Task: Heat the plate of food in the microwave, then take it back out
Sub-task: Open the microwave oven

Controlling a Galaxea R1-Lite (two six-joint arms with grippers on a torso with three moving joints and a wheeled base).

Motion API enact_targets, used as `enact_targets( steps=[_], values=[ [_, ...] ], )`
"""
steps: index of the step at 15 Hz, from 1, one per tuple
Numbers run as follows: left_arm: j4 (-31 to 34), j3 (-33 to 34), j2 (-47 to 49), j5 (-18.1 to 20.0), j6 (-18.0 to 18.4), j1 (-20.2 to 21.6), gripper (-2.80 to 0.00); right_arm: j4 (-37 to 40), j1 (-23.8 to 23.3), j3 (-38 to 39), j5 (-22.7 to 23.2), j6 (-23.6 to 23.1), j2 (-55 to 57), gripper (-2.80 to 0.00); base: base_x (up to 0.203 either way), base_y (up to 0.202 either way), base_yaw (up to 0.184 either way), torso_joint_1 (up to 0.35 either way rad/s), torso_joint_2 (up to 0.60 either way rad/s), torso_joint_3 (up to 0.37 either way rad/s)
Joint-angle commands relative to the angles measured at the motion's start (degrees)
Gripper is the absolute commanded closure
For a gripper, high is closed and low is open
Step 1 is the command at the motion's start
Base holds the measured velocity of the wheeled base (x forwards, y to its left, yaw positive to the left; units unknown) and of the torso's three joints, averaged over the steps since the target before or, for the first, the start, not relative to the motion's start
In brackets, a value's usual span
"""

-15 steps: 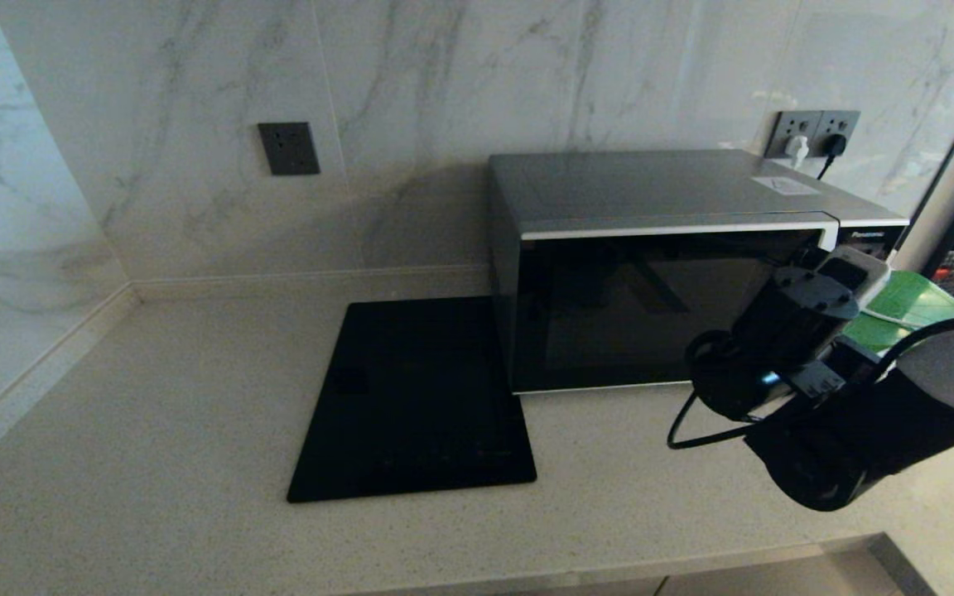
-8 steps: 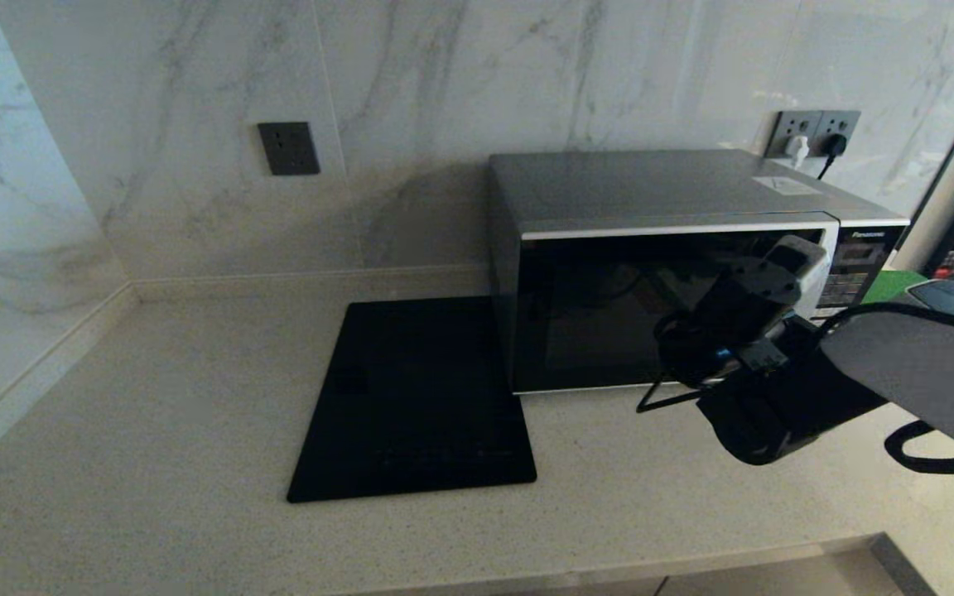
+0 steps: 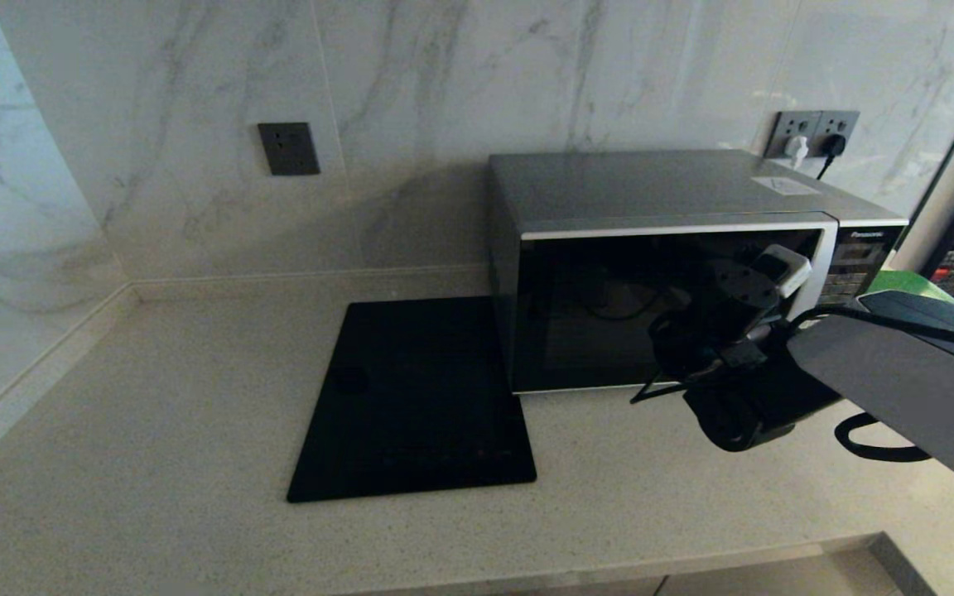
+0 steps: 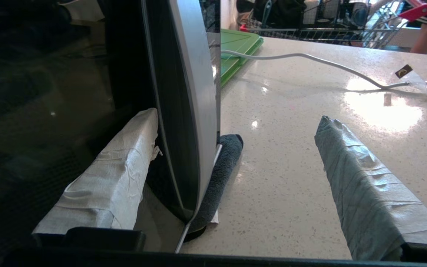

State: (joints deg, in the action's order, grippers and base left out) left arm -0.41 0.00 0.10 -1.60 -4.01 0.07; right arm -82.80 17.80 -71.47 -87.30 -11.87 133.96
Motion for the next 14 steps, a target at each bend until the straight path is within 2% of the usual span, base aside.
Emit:
enact_targets(
  steps=[1, 6, 14],
  values=[
    [-0.02, 0.00, -0.01, -0.07, -0.03, 0.01, 0.00, -0.43, -0.80, -0.07, -0.37, -0.08, 0.60, -2.80, 0.000, 0.000, 0.000, 0.000, 0.00, 0.000],
    [-0.02, 0.00, -0.01, 0.01, -0.03, 0.01, 0.00, -0.53, -3.36, 0.19, -0.37, -0.08, 0.68, -2.80, 0.000, 0.000, 0.000, 0.000, 0.00, 0.000],
    [-0.02, 0.00, -0.01, -0.07, -0.03, 0.01, 0.00, -0.35, -4.17, -0.60, -0.37, -0.17, 1.65, -2.80, 0.000, 0.000, 0.000, 0.000, 0.00, 0.000]
  ],
)
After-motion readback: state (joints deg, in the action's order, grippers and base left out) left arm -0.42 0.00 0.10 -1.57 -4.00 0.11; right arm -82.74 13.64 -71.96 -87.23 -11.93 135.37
